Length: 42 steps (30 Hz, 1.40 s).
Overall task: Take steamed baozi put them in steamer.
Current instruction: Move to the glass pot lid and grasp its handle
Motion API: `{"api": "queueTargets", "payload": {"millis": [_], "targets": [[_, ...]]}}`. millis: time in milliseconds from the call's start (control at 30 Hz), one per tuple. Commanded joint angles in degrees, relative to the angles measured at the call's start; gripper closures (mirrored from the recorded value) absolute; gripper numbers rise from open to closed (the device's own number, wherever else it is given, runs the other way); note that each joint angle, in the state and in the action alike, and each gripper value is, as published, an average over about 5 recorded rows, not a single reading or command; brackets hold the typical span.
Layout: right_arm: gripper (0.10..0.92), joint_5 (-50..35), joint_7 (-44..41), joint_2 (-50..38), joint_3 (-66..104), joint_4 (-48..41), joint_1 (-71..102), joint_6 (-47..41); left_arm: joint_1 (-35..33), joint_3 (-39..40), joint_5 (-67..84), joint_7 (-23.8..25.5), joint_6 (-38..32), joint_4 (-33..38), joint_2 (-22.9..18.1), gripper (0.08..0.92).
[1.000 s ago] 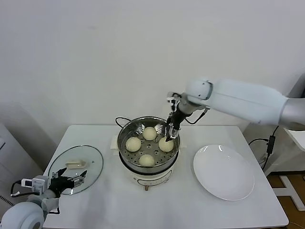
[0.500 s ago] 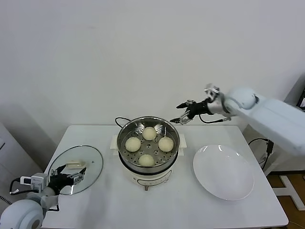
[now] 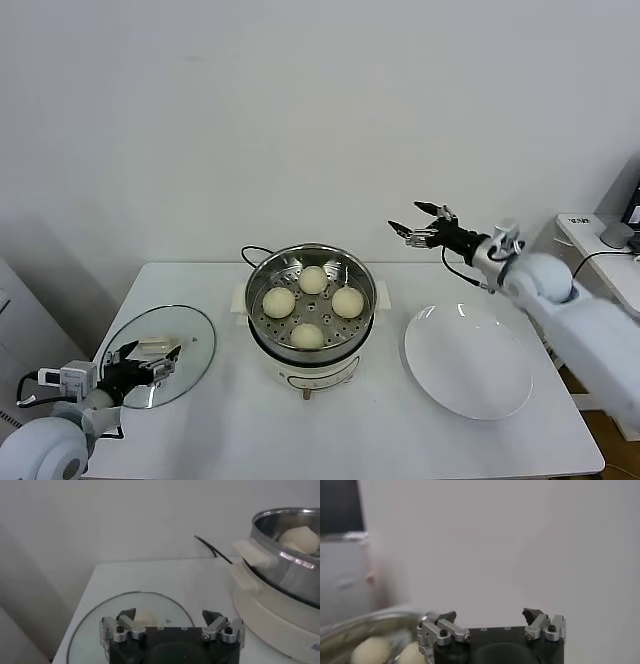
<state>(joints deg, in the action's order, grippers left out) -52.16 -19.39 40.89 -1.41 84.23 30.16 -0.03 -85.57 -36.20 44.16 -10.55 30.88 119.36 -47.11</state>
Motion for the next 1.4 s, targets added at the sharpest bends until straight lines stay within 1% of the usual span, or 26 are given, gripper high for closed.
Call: {"api": "queueTargets", "payload": {"millis": [33,167,300,467,700,900,1100,1233,1400], "targets": [[0.203,13.0,8.6,14.0,32.2,4.0,30.3,9.2,-0.3,-0.9,-3.0,1.6,-0.6,-0.3,0.1,0.177],[0.203,17.3,7.8,19.1,36.3,5.7,35.4,9.0,-0.3,-1.2,-10.3,3.6,-1.3,-0.8,-0.3,0.177],[0.203,20.4,7.3,24.0,38.8,7.5,39.1,8.6,-0.8,-1.1,-26.0,5.7,-4.7,-2.4,-0.4,0.177],[0.203,23.6,6.7,29.2,42.0,8.3,42.9,8.4,-2.6,-0.8,-51.8,7.8,-14.0,-6.5,-0.4,0.177],[0.203,24.9,5.5,31.9,44.7,8.0,45.7,8.7,-3.4,0.5,-78.2,8.3,-25.5,-13.9,-2.8,0.177],[0.203,25.1,5.0,32.5,45.8,7.1,45.7,8.8,-1.5,1.2,-96.7,5.9,-34.0,-20.1,-6.0,0.177],[0.203,25.5,4.7,32.9,45.6,6.1,44.6,9.0,0.6,0.7,-108.3,2.1,-38.3,-25.1,-9.6,0.177],[0.203,25.9,4.3,33.1,45.5,5.9,44.3,9.2,2.3,0.3,-113.7,-1.5,-40.3,-29.0,-11.4,0.177],[0.203,26.3,3.8,33.2,45.5,5.5,44.3,9.5,4.4,0.3,-115.5,-3.5,-41.6,-31.9,-12.2,0.177]]}}
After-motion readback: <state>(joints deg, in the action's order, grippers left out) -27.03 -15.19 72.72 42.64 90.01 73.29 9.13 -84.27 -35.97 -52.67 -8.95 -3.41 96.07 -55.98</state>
